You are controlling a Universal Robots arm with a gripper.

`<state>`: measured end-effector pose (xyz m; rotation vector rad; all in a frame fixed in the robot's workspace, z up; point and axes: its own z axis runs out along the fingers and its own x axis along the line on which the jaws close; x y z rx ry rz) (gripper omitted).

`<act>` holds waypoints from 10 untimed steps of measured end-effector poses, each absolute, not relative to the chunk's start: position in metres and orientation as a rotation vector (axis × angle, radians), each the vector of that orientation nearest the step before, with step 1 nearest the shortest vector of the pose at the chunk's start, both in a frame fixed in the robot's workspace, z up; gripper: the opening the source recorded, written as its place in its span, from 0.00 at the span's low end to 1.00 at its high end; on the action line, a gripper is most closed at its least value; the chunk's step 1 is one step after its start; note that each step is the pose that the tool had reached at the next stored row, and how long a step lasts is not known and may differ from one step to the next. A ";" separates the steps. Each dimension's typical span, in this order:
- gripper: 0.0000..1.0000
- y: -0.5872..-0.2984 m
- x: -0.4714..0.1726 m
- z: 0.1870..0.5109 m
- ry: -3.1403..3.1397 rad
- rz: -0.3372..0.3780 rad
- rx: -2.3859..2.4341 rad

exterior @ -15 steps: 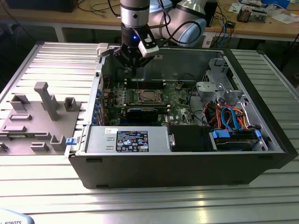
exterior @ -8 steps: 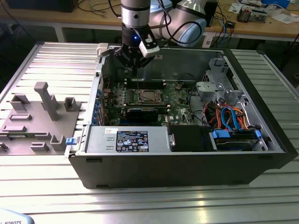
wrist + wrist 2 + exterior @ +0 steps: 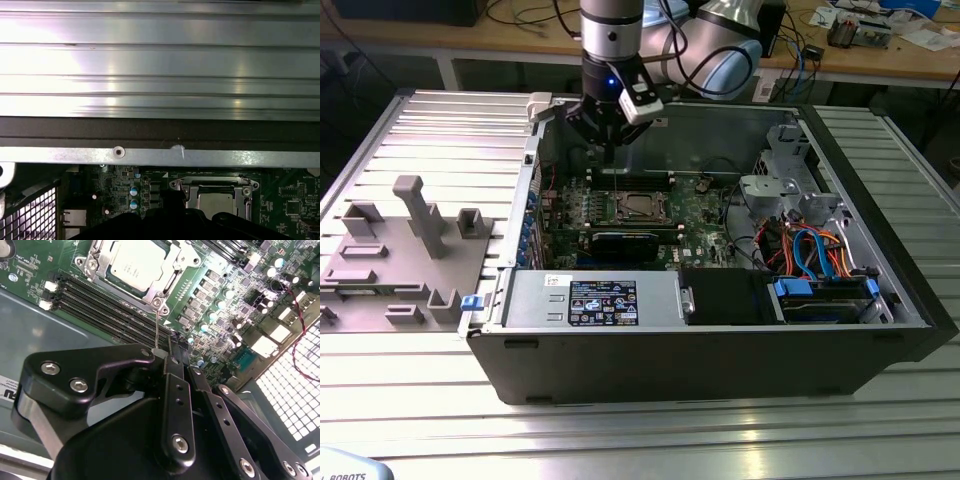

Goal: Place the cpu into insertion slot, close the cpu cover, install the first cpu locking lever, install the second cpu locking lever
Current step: 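Install the first cpu locking lever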

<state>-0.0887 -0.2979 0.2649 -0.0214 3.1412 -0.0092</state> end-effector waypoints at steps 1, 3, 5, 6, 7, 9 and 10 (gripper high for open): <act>0.11 -0.298 -0.088 0.265 3.141 -0.009 -0.022; 0.11 -0.298 -0.088 0.264 3.141 -0.009 -0.021; 0.11 -0.298 -0.087 0.264 3.141 -0.009 -0.021; 0.11 -0.298 -0.087 0.264 3.141 -0.009 -0.021; 0.11 -0.298 -0.087 0.264 3.141 -0.009 -0.021; 0.11 -0.298 -0.087 0.264 3.141 -0.009 -0.021; 0.11 -0.298 -0.087 0.263 3.141 -0.009 -0.021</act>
